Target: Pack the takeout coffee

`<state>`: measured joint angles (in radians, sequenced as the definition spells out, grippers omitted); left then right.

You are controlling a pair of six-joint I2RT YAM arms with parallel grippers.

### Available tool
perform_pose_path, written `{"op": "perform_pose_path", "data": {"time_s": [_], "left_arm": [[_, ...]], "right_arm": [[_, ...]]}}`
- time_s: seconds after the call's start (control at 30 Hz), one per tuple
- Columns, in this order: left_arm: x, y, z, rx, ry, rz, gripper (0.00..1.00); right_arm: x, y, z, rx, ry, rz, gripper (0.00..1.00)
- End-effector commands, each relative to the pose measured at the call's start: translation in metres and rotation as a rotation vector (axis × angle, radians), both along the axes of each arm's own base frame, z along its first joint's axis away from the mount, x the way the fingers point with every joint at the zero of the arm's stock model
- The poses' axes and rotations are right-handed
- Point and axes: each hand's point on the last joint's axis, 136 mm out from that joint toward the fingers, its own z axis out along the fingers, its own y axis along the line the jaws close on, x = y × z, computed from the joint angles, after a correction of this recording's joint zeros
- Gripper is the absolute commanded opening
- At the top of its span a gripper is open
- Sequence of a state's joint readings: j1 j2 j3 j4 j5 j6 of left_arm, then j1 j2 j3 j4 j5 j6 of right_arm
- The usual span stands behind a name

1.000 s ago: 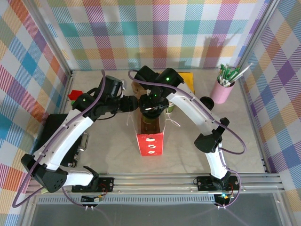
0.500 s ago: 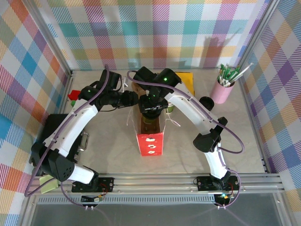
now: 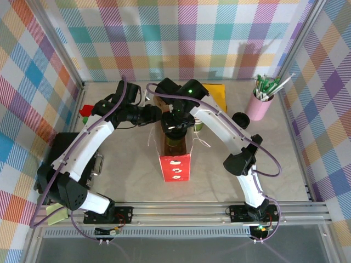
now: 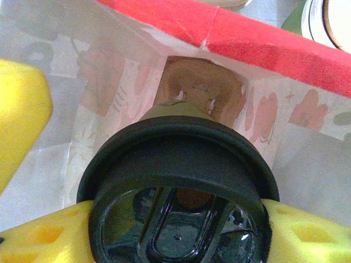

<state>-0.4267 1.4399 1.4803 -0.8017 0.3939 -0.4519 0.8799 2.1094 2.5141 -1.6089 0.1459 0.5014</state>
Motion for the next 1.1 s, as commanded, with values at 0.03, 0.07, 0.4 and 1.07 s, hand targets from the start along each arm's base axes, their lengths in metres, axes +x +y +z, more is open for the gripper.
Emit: {"op": "perform_pose_path", "data": {"time_s": [0.03,0.07,0.4,1.07], "left_arm": [[-0.008,0.004,0.020,-0.032,0.008,0.038,0.36],[-0.010,0.005,0.022,-0.031,0.016,0.039,0.37],[-0.030,0.007,0.037,-0.003,0.011,-0.049,0.48],[-0.024,0.005,-0.002,0.075,0.096,-0.093,0.46]], "right_arm": [[-0.022,-0.036,-0.014,-0.122,0.154,0.043,0.57],[-0.020,-0.038,-0.013,-0.119,0.155,0.038,0.57],[-0.013,-0.039,-0.008,-0.078,0.156,0.017,0.58],[-0.011,-0.025,-0.034,-0.125,0.187,-0.109,0.58]]}}
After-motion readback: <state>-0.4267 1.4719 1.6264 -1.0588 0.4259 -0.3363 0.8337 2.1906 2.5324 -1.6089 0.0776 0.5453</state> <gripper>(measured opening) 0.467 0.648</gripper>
